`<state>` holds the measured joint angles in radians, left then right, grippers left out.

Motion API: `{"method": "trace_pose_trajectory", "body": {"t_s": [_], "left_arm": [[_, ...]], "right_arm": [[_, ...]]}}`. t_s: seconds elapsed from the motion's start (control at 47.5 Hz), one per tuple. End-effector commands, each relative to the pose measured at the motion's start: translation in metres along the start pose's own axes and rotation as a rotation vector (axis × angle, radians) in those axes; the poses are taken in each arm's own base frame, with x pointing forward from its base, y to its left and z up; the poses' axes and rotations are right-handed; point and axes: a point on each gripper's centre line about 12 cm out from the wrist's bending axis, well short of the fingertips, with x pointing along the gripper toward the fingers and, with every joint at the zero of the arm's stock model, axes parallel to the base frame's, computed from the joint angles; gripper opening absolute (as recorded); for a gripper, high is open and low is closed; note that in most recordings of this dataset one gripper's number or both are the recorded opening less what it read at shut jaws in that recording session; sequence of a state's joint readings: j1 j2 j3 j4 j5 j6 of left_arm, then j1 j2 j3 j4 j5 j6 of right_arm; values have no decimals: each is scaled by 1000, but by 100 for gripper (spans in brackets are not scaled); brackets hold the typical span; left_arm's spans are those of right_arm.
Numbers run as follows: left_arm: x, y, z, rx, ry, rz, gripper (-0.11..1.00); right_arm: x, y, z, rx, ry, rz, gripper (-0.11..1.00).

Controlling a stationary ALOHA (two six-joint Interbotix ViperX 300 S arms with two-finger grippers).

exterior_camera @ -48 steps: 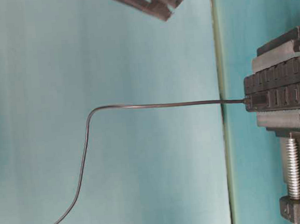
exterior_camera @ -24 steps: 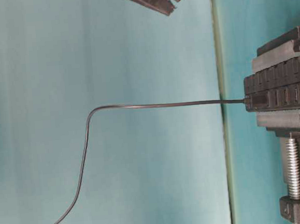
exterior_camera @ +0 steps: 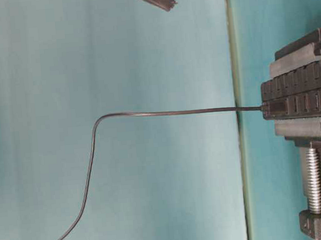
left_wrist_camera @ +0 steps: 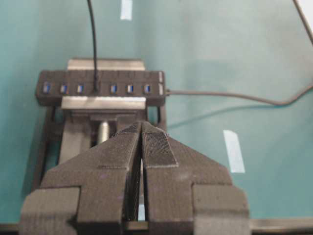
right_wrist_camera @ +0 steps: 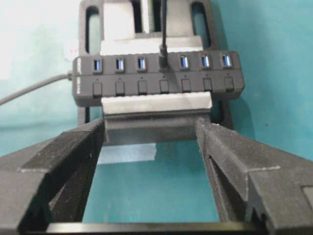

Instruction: Insert the USB into the center port of the fixed hub

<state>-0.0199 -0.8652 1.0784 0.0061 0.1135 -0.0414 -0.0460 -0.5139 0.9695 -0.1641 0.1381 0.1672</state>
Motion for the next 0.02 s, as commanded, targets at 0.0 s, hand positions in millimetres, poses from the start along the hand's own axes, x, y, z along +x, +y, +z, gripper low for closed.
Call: {"method": "trace_pose_trajectory", "body": {"t_s": [0.0], "left_arm": [[0,-1,6,4,-20,-2,0]], "right_arm": [[-3,1,6,4,-27,6,79]]}}
